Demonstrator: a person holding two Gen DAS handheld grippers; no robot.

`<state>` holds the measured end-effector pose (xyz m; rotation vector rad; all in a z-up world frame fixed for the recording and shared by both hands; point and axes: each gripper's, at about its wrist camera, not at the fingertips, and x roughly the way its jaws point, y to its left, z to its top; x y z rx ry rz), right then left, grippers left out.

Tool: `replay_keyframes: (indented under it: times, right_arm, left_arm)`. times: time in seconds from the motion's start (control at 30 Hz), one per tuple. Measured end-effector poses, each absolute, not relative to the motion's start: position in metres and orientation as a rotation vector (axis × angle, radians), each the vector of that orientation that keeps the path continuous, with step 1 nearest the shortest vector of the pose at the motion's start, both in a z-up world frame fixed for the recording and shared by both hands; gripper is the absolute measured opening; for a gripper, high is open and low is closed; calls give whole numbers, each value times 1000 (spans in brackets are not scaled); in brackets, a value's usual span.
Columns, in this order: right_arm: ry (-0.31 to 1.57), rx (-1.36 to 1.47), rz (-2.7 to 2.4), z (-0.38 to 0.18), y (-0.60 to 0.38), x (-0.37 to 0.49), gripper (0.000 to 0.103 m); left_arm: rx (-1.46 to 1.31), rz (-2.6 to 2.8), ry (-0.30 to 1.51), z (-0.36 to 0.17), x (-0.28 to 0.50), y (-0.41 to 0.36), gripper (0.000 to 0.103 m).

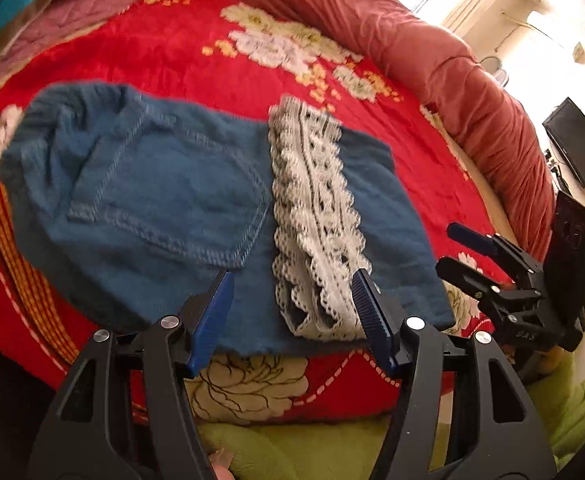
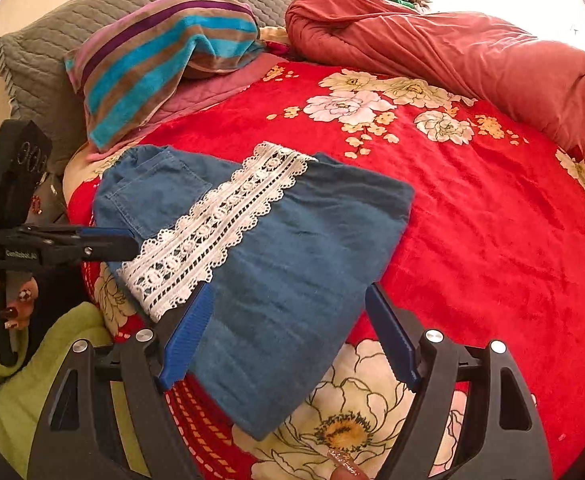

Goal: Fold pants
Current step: 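Pinch the lace hem with the left gripper and straighten it along the fold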

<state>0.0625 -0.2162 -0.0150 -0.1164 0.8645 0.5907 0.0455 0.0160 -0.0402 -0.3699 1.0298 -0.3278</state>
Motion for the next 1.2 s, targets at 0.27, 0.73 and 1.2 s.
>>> replay_keyframes:
  times: [0.27, 0.73, 1.2]
  right_arm:
    - [875, -132, 595, -21, -216, 58, 77]
    - [912, -267, 657, -36, -183, 52, 66]
    - [983, -248, 617, -59, -197, 51, 65]
  left_arm:
    - [-311, -358, 1069, -55, 47, -14, 13]
    - [-212, -316, 1055, -47, 35, -10, 14]
    - [-209, -315, 1053, -46, 34, -8, 21]
